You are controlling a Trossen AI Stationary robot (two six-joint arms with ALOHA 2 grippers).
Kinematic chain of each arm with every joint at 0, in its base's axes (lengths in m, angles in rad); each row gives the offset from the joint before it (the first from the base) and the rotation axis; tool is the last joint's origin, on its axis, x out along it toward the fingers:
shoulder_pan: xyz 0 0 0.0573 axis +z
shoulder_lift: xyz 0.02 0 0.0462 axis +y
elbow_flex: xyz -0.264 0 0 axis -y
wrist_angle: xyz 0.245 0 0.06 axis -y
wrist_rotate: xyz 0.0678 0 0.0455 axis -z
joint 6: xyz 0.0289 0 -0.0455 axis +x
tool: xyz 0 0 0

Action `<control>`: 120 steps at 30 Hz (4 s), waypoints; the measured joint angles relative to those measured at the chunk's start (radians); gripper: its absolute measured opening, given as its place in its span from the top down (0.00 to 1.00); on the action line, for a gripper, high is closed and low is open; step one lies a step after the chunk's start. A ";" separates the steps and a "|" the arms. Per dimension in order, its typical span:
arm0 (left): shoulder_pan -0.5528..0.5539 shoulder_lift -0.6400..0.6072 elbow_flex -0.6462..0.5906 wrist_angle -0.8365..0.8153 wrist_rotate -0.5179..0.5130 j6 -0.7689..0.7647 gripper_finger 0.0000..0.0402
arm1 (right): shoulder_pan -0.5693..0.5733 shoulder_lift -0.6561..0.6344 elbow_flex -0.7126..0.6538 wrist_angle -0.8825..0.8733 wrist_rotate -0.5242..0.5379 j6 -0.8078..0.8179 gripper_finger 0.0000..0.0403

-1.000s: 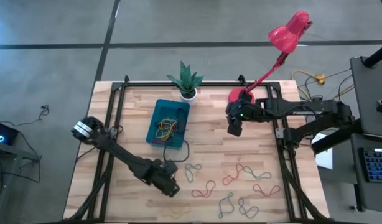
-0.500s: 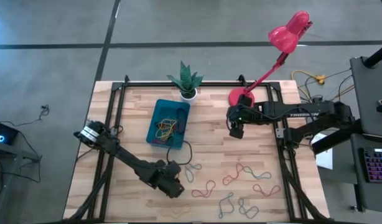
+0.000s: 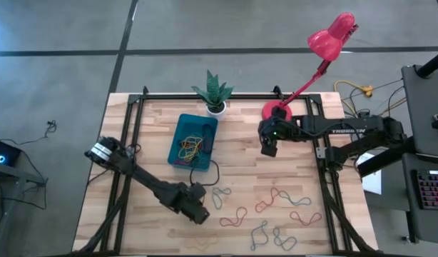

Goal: Pick and place rubber bands into bin
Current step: Put the yellow rubber band into the blue bin

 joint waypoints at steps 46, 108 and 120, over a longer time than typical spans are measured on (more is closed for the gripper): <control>0.441 -0.483 0.104 -0.219 -0.058 0.605 0.63 | -0.057 0.000 -0.007 0.027 -0.001 0.085 0.54; -0.216 0.208 0.435 -0.247 -0.012 0.447 0.68 | -0.057 -0.001 -0.044 0.053 -0.009 0.019 0.54; -0.197 0.208 0.375 -0.145 0.071 0.445 0.92 | -0.058 -0.001 -0.045 0.053 -0.008 -0.004 0.54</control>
